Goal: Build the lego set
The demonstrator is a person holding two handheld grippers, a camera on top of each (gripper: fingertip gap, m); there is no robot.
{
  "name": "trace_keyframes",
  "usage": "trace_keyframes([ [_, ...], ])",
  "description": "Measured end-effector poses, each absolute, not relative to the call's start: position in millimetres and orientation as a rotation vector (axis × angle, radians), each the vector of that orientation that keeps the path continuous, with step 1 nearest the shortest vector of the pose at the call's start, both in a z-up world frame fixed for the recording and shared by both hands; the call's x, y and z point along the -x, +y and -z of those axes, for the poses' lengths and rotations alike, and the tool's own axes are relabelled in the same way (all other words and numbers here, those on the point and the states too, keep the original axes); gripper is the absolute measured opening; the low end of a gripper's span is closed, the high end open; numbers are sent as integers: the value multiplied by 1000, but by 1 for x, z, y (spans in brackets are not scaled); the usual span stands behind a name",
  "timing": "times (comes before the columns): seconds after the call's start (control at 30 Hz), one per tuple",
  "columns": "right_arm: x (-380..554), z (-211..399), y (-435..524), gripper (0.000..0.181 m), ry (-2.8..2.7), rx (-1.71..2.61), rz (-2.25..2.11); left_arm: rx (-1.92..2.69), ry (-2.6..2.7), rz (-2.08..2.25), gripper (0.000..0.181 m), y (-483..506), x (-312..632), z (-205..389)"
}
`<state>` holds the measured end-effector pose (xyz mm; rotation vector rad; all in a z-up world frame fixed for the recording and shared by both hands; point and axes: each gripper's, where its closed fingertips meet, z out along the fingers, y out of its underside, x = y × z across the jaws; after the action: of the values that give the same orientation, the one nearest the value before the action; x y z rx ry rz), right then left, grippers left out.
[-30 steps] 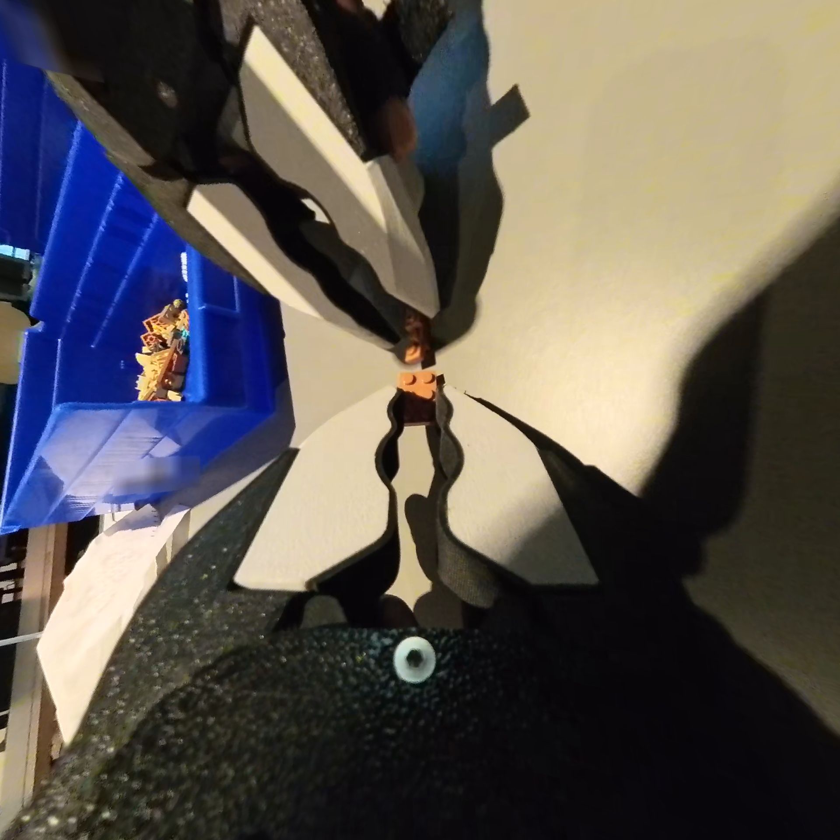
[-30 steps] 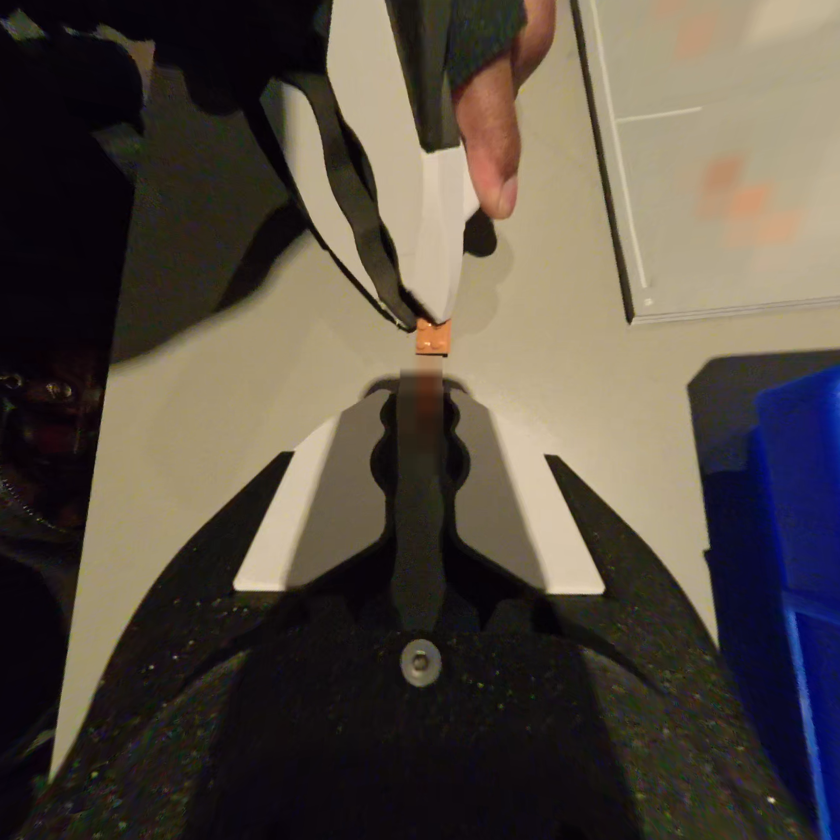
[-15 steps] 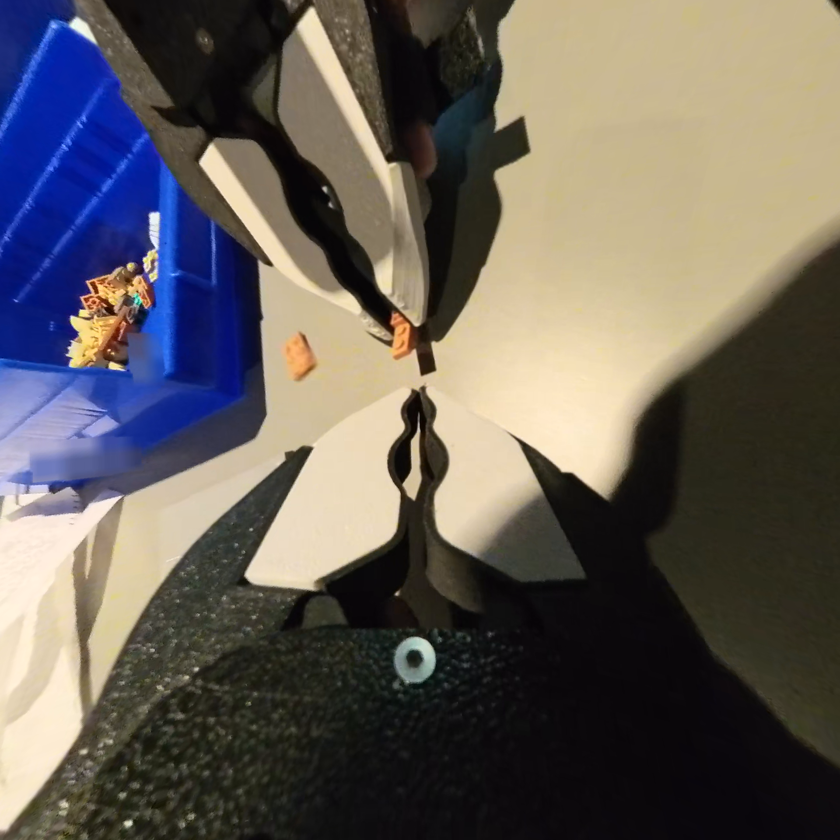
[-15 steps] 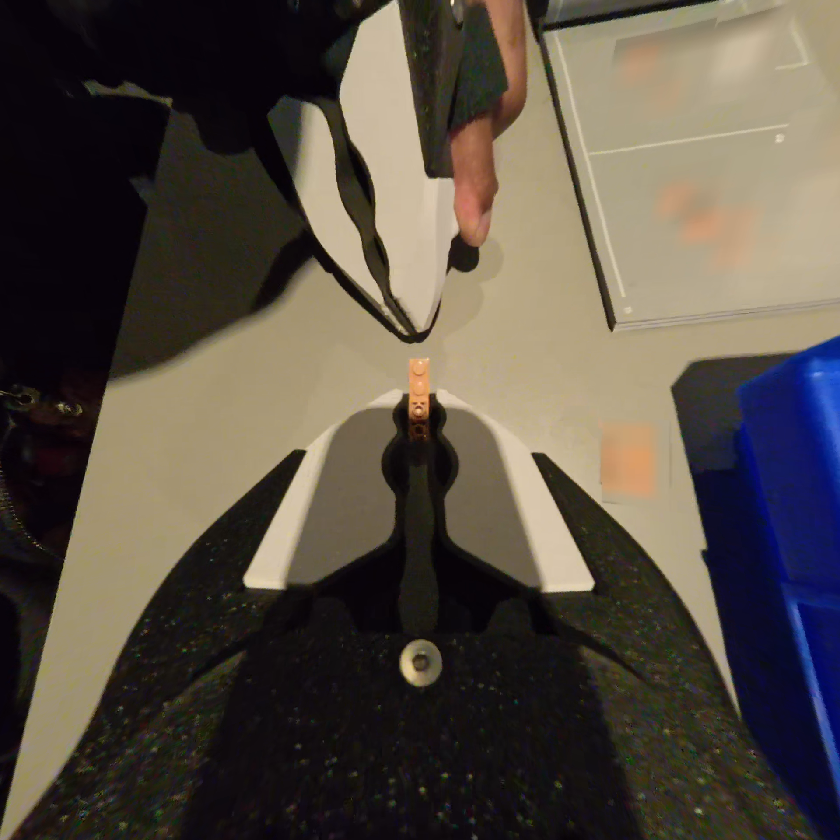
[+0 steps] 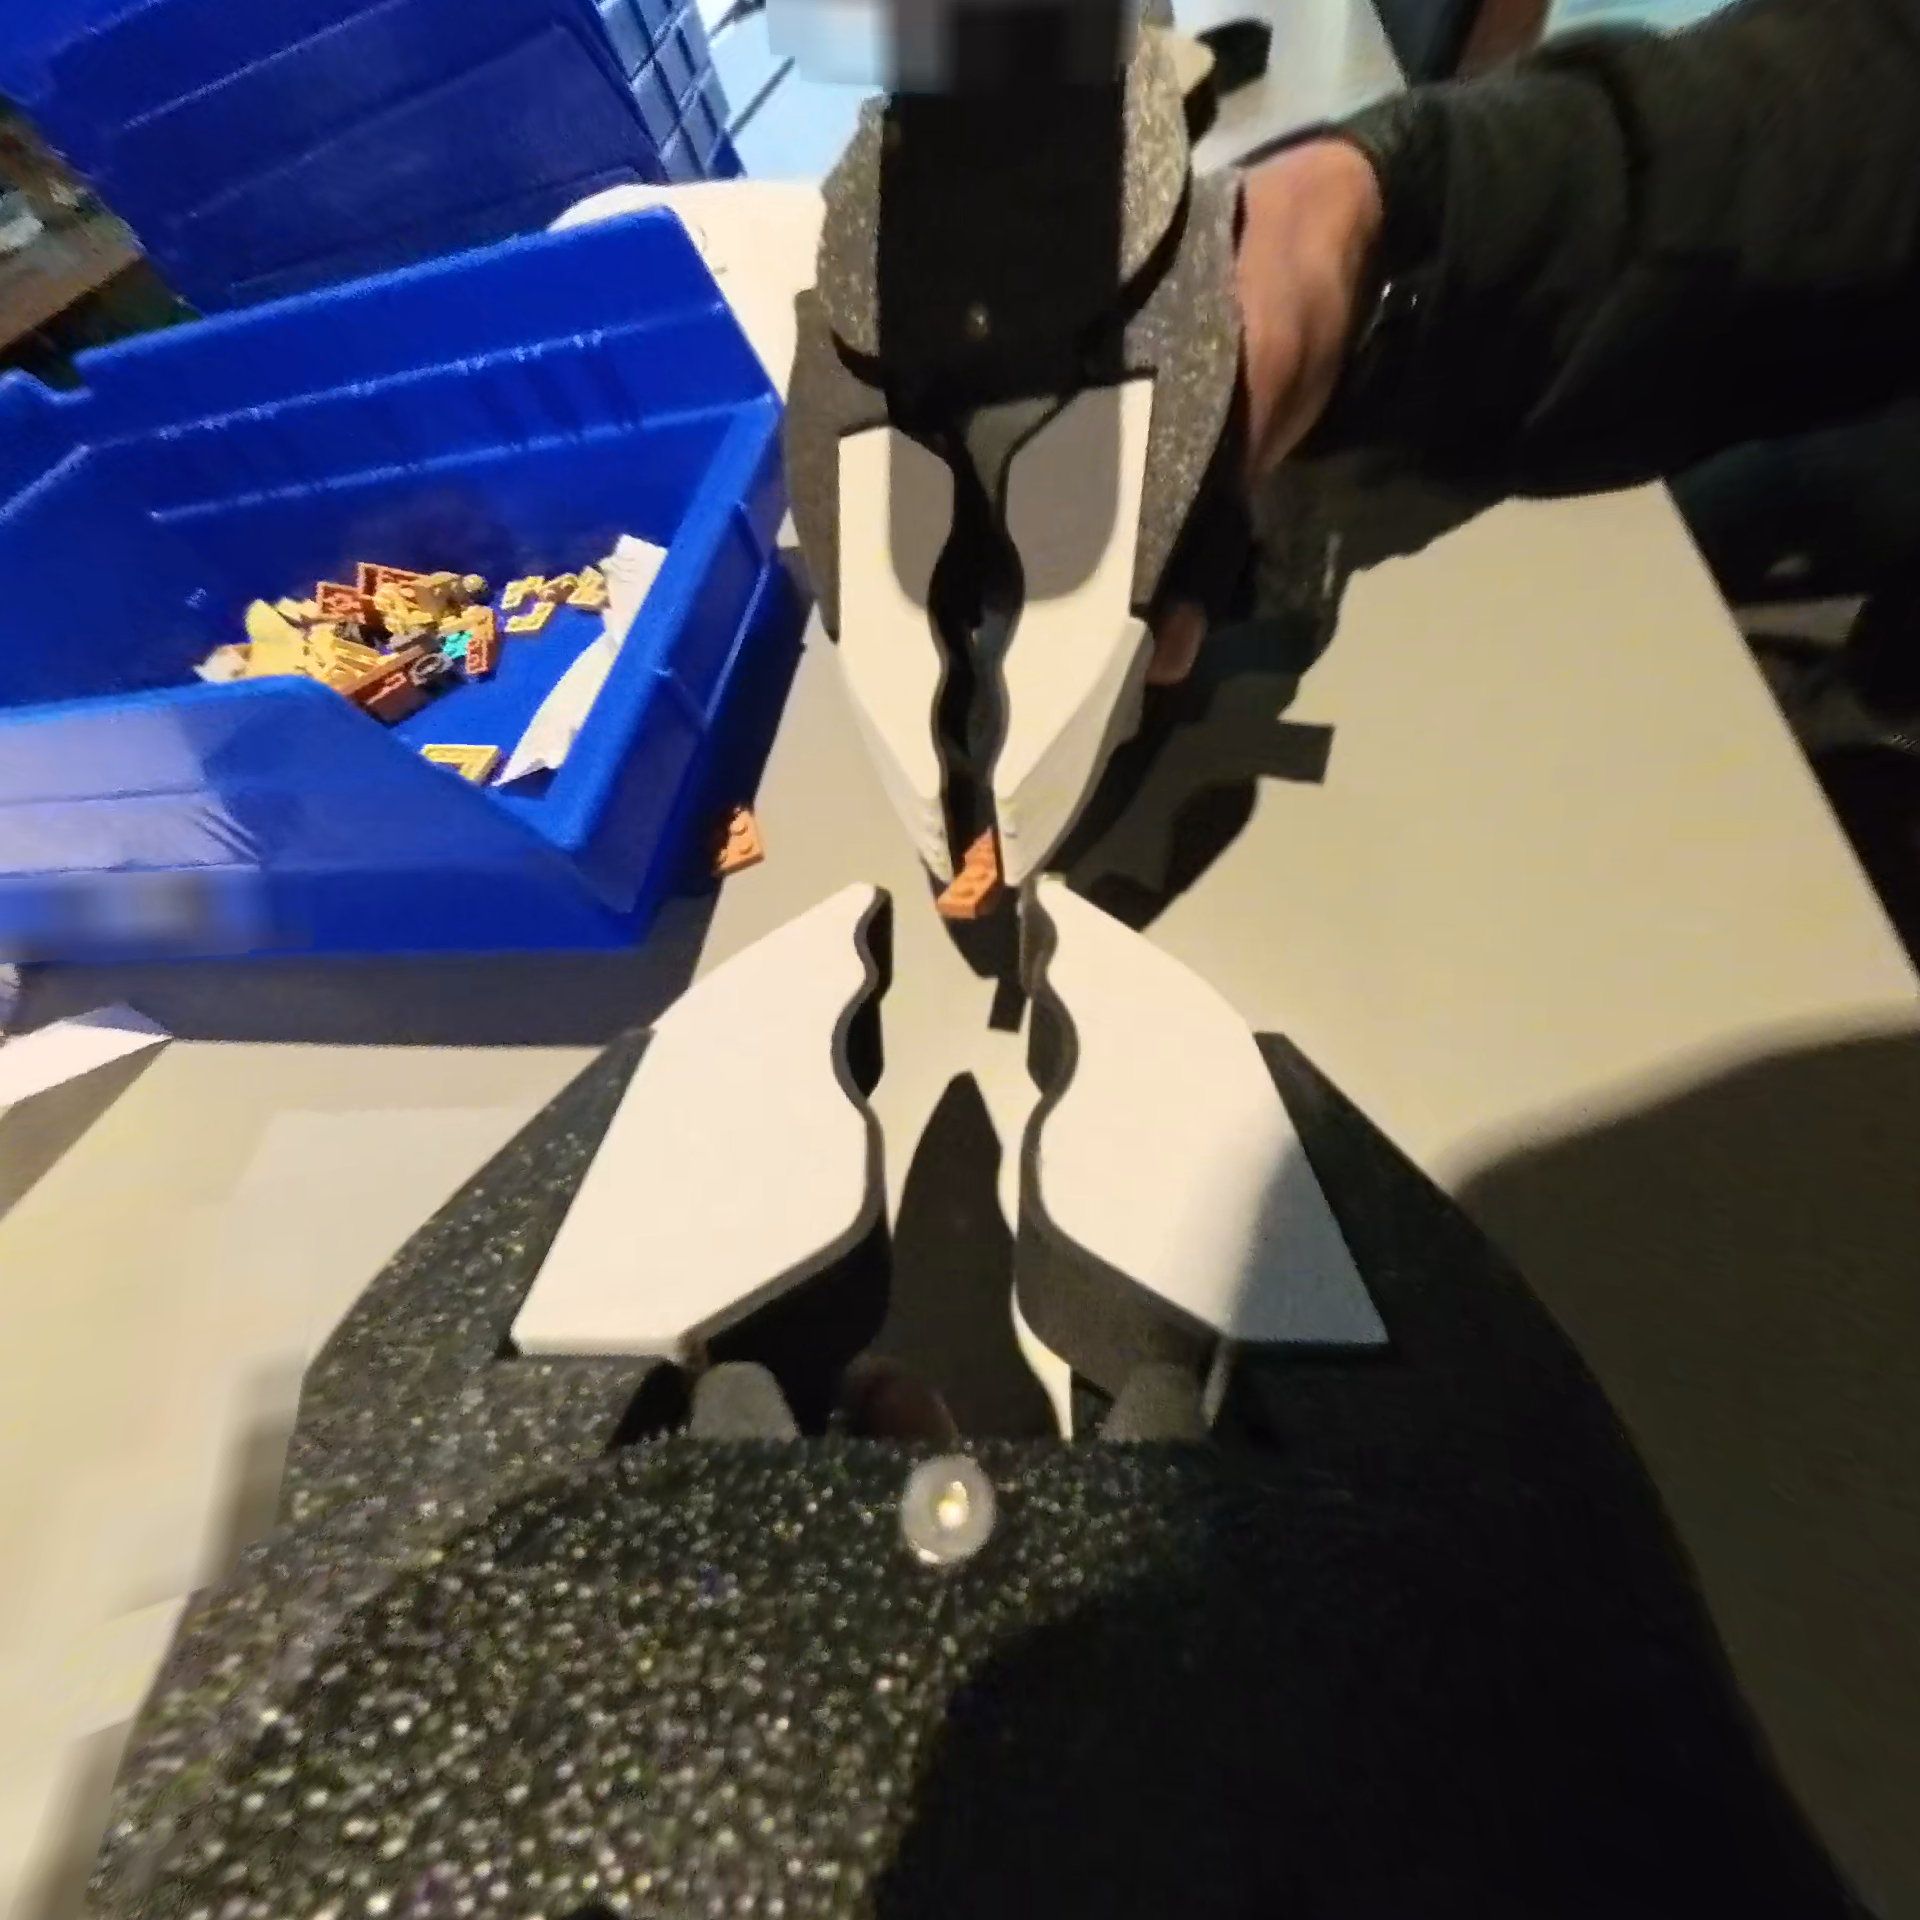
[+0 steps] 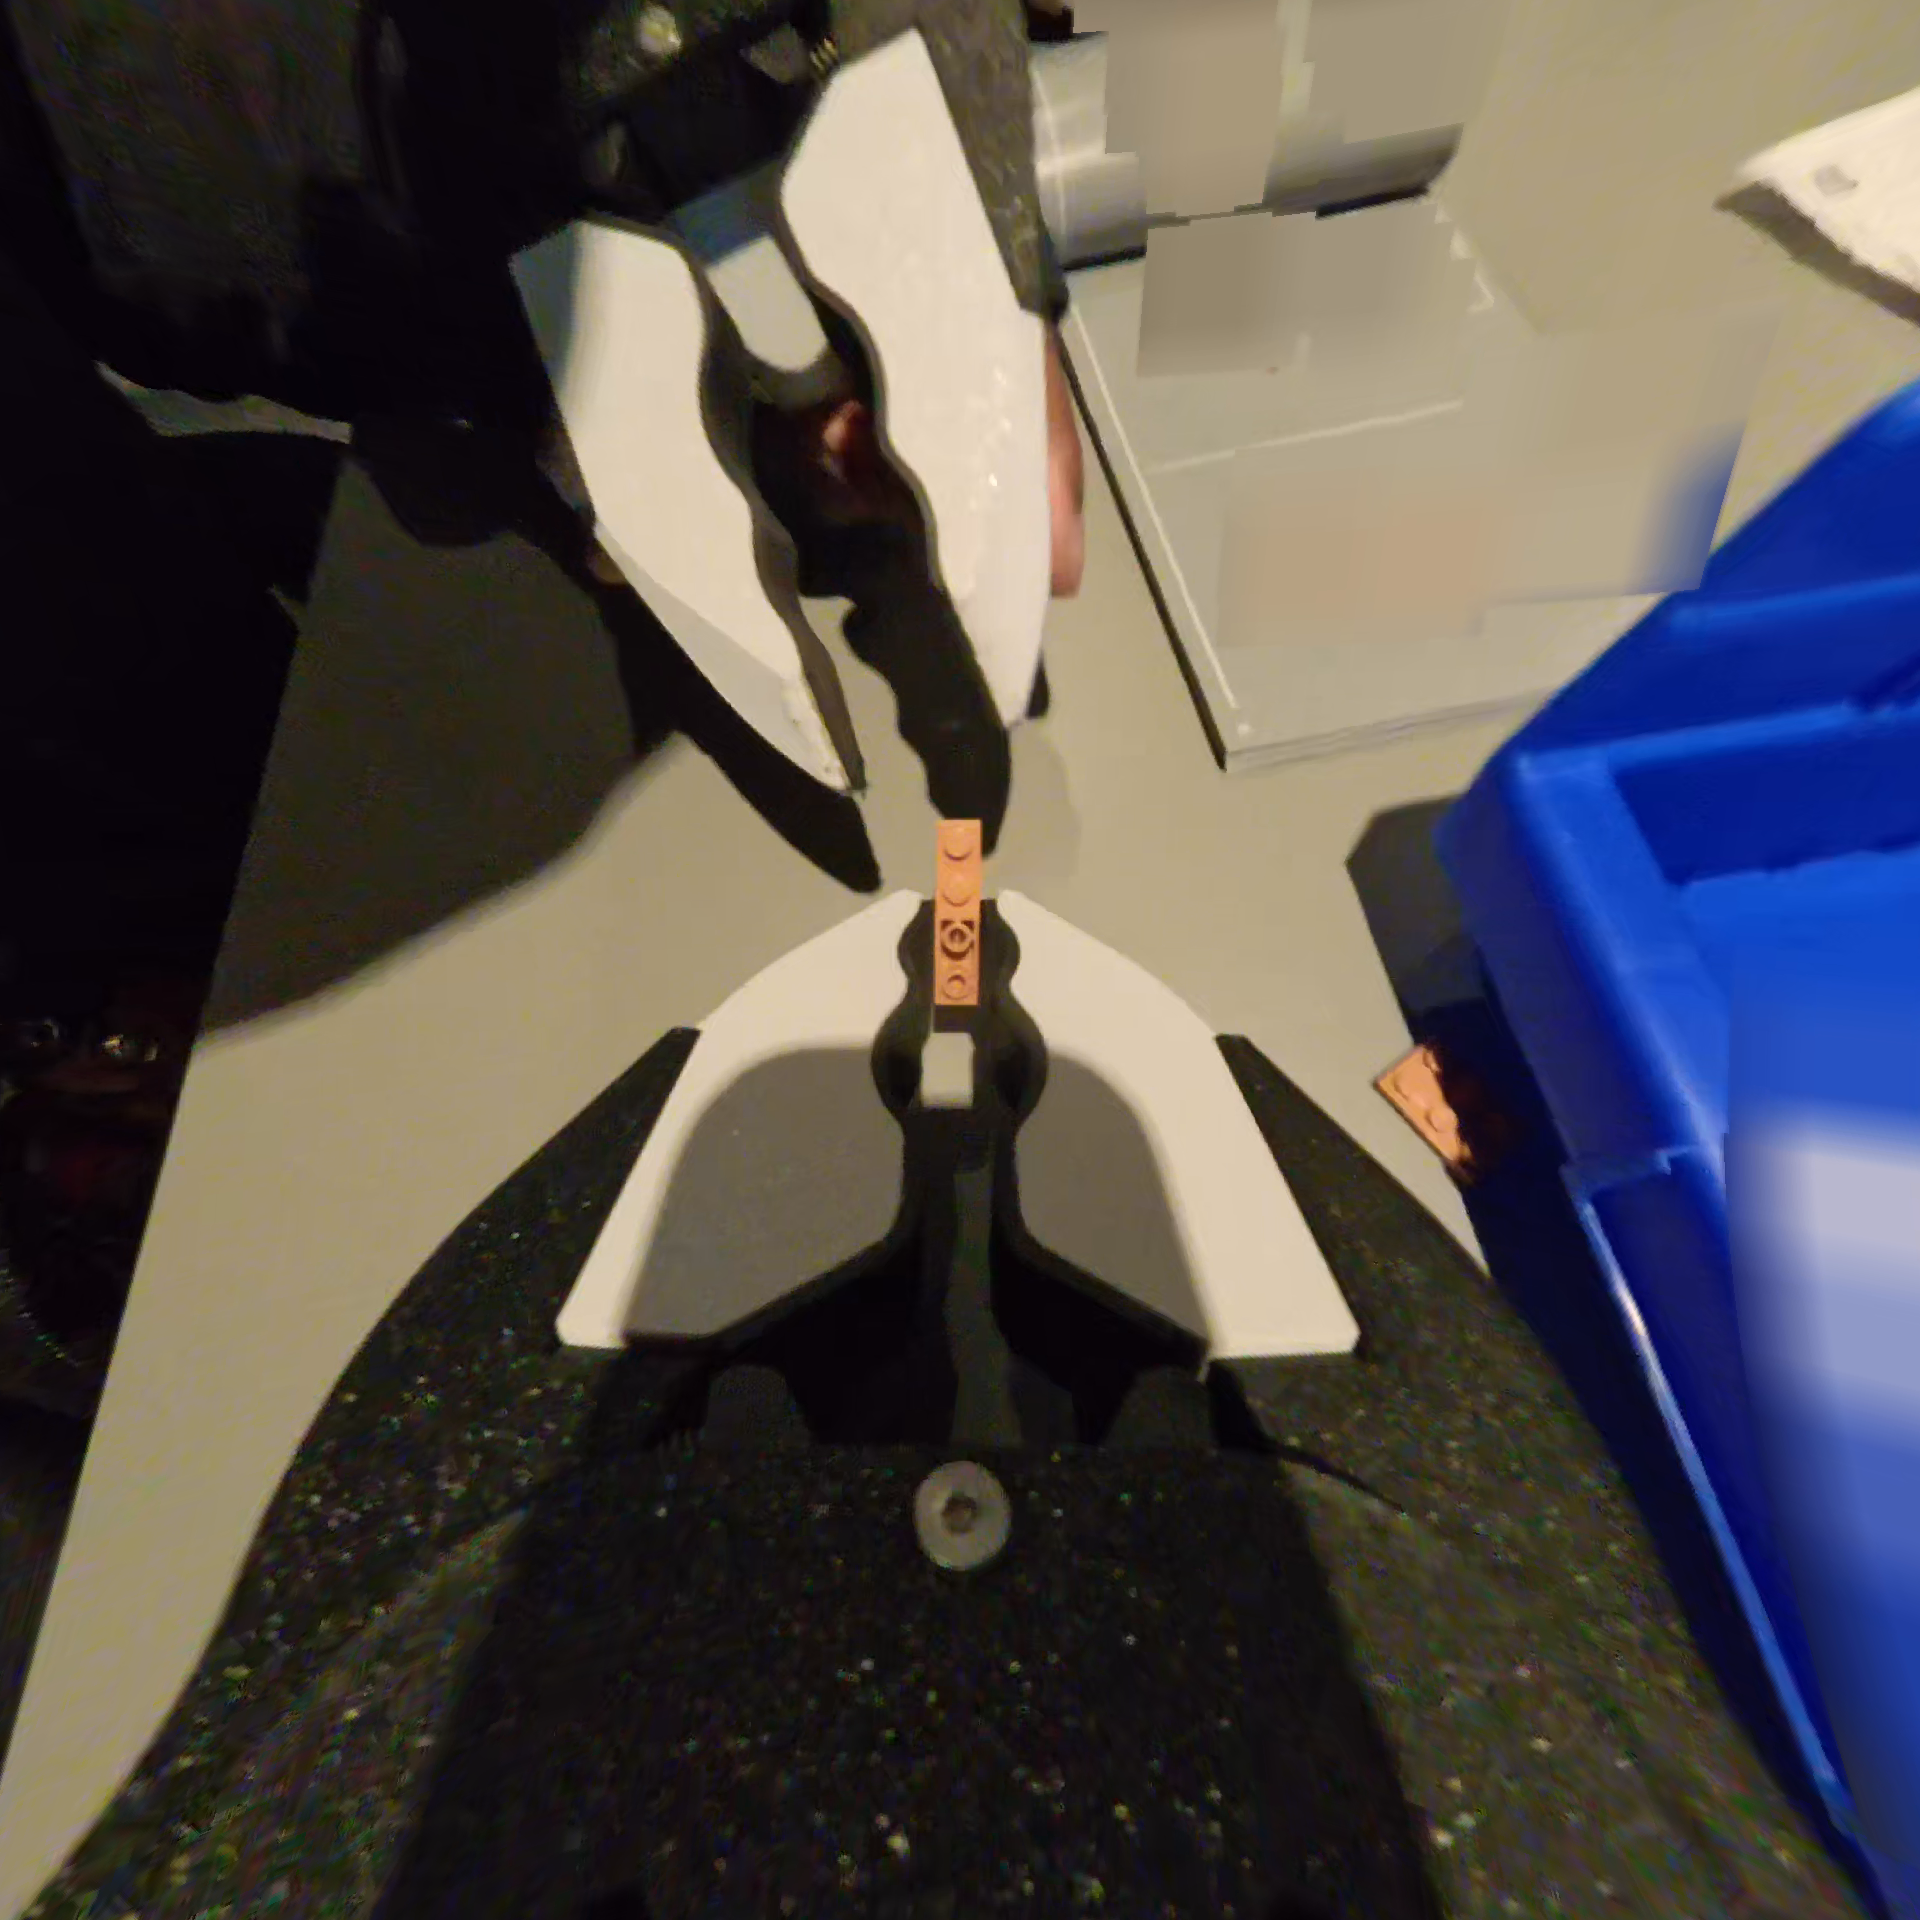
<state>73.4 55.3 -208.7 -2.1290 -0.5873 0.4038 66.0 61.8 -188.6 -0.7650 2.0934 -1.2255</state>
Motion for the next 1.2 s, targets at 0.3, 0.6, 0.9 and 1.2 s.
trace_keyframes([
  [0.3,-57,202,58,8,-665,2045,-405,748,2114,1254,10,59,-63,189],
  [0.6,-55,194,58,7,-662,1989,-422,732,2153,1272,13,59,-56,191],
  [0.9,-48,193,59,8,-699,1951,-425,684,2176,1305,7,54,-52,190],
  [1.2,-111,202,72,24,-593,2041,46,839,1914,1447,8,84,-69,162],
])
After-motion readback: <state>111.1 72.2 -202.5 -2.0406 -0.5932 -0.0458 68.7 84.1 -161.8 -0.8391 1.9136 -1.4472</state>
